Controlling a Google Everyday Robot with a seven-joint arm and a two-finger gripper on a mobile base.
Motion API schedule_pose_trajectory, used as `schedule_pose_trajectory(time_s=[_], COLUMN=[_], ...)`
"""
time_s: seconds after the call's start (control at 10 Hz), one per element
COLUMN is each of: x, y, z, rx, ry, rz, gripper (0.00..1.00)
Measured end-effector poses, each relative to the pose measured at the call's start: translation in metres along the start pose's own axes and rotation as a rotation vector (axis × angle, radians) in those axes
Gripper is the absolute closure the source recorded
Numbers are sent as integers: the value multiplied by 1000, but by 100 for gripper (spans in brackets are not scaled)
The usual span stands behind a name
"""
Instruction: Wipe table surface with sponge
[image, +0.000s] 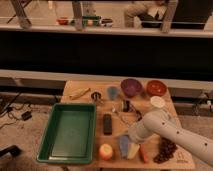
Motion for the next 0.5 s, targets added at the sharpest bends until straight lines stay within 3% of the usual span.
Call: schedule_pose_trajectory(time_s=[0.5], x=[-2], y=[24], z=[-5], rx=[-7], ry=[-18], rz=[11], gripper=[73])
